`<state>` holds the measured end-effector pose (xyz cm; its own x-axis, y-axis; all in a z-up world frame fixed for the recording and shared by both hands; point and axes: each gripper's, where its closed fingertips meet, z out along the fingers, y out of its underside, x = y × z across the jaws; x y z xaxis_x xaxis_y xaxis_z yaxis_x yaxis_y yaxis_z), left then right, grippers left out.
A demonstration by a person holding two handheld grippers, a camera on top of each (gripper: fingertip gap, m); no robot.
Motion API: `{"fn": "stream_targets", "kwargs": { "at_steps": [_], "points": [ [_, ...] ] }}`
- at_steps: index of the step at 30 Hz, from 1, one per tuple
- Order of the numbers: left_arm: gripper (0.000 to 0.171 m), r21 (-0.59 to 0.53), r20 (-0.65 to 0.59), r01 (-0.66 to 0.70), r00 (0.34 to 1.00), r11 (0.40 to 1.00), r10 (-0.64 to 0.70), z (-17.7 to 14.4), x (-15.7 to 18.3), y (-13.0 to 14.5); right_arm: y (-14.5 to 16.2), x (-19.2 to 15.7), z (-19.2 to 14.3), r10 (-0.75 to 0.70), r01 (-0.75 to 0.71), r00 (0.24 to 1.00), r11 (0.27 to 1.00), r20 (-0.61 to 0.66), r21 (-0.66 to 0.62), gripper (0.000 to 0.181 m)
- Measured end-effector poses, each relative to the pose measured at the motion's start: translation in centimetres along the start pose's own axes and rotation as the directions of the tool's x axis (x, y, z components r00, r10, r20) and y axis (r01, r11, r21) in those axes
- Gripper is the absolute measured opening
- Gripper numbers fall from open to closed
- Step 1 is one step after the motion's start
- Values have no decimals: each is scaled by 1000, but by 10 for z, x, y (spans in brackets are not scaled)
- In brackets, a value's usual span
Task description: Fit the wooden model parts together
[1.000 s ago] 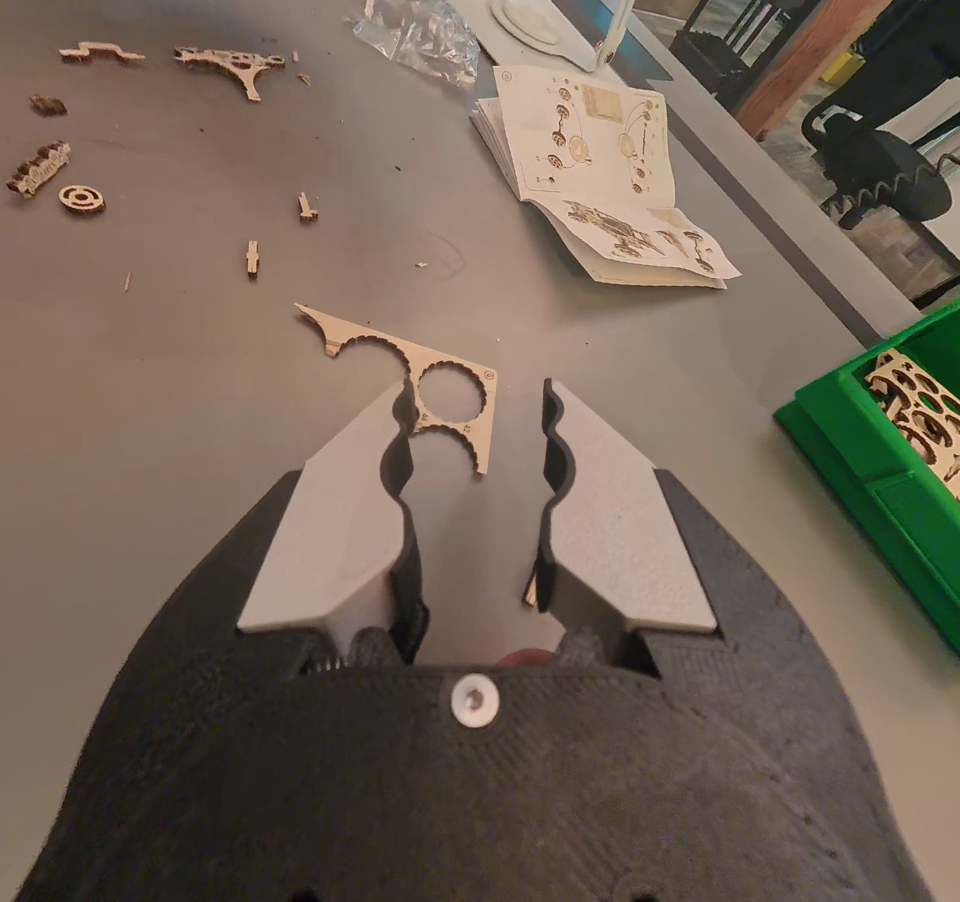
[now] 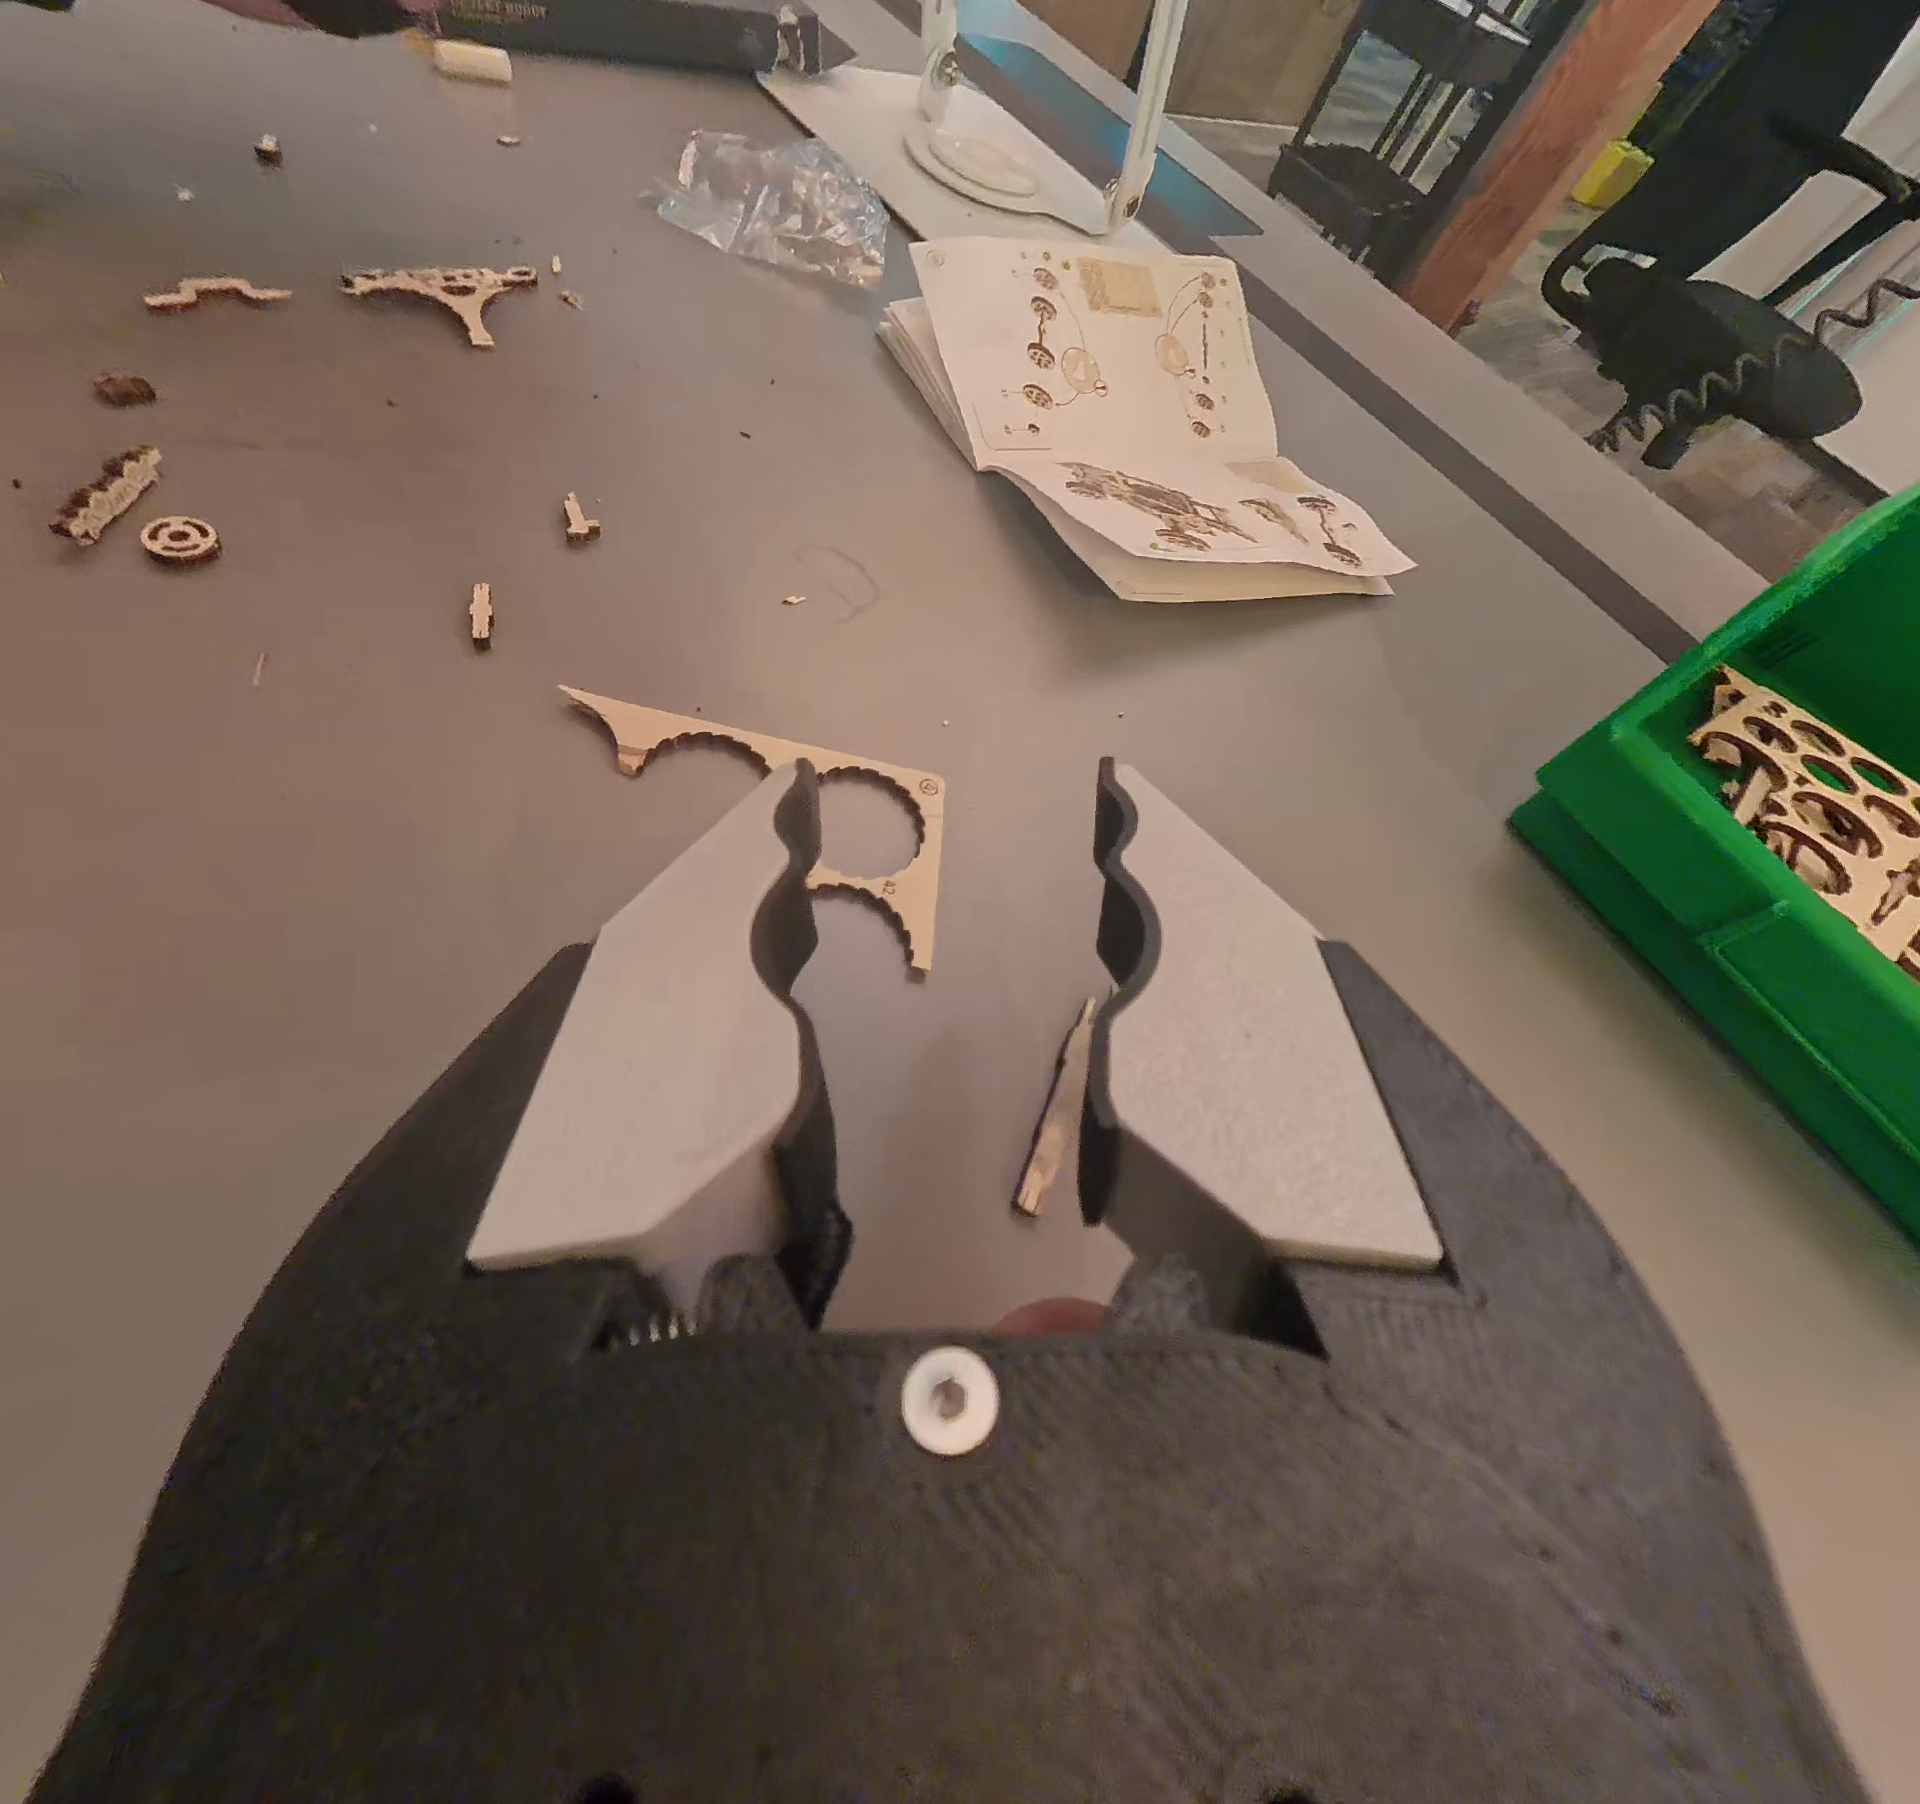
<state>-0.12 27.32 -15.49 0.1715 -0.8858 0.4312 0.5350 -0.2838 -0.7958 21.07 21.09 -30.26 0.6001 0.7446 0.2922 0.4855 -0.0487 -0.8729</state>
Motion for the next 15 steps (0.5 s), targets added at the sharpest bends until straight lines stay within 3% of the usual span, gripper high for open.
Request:
{"fn": "stream_targets", "kwargs": {
  "at_steps": [5,9,15],
  "points": [
    [45,-283,67,-201,971,938,228,19,-9,49,1,-1,1,-12,12,1000,1000,1,-7,51],
    [45,-537,49,-349,896,768,441,16,-30,104,5,-3,3,-33,33,999,999,-4,-34,51],
    [45,-609,14,-386,868,693,496,14,-37,130,7,-5,5,-48,48,999,998,-3,-50,51]
  ]
}}
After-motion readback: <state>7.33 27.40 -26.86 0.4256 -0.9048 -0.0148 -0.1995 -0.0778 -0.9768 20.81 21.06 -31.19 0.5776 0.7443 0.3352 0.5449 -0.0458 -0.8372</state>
